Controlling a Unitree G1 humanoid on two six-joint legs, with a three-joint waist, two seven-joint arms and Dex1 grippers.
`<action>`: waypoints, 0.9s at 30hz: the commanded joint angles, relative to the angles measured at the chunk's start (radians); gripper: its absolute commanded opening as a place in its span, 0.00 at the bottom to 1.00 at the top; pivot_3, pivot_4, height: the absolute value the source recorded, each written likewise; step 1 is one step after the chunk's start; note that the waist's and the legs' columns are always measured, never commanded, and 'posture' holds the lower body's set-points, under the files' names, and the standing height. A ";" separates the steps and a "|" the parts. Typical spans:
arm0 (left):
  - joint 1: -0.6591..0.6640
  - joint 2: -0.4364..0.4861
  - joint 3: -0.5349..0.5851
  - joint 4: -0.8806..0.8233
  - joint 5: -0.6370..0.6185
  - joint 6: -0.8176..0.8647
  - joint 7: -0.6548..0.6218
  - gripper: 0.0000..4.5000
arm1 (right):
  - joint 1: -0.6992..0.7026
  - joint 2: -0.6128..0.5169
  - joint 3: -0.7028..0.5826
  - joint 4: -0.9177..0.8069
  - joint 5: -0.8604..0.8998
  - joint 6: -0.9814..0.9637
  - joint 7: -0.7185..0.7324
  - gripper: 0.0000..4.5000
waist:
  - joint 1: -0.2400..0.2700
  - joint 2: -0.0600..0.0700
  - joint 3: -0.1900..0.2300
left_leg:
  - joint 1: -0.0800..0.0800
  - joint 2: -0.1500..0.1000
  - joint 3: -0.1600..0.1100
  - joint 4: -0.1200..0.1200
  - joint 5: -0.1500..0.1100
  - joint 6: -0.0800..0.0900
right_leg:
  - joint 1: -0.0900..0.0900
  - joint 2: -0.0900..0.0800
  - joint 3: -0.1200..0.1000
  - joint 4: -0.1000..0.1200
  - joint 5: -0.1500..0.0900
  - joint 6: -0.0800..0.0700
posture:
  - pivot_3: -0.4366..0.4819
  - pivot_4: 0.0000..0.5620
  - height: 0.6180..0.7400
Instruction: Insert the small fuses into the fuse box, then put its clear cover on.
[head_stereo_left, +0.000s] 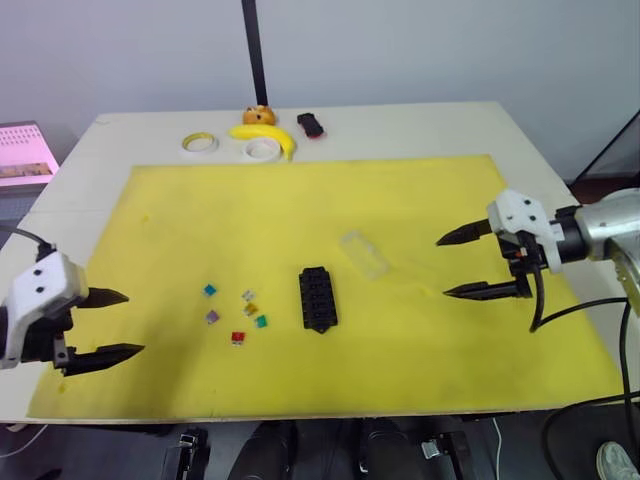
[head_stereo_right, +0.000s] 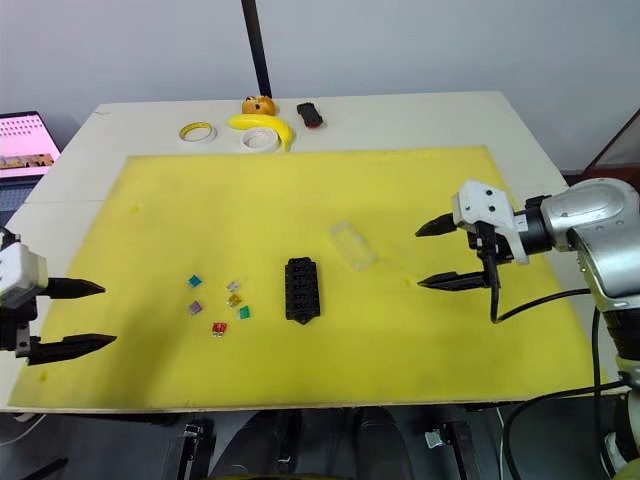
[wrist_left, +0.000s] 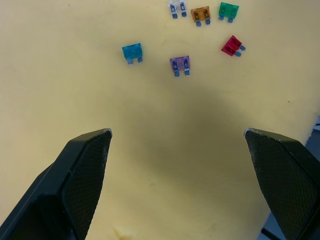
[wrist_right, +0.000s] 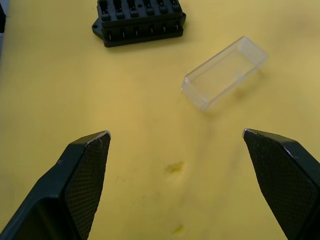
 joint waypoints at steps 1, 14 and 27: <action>0.010 -0.005 0.029 -0.001 0.012 -0.024 -0.005 0.99 | 0.001 -0.019 -0.034 -0.034 -0.004 -0.007 -0.012 1.00 | -0.001 0.000 0.000 | 0.000 0.000 0.000 0.000 0.000 0.000 | 0.000 0.000 0.000 0.000 0.000 0.000 | 0.48 0.27 1.00; -0.020 -0.018 0.020 0.005 -0.023 0.012 0.014 0.99 | -0.030 0.007 -0.031 -0.031 0.011 0.009 -0.032 1.00 | -0.001 0.000 0.000 | 0.000 0.000 0.001 0.000 0.000 0.000 | 0.000 0.000 0.001 0.000 0.000 0.000 | 0.48 0.27 1.00; -0.073 -0.044 -0.048 0.030 -0.084 0.049 0.038 0.99 | -0.086 0.069 -0.027 -0.052 0.044 0.081 -0.071 1.00 | 0.000 0.000 0.000 | 0.000 0.000 0.001 0.000 0.000 0.000 | 0.000 0.000 0.001 0.000 0.000 0.000 | 0.48 0.27 1.00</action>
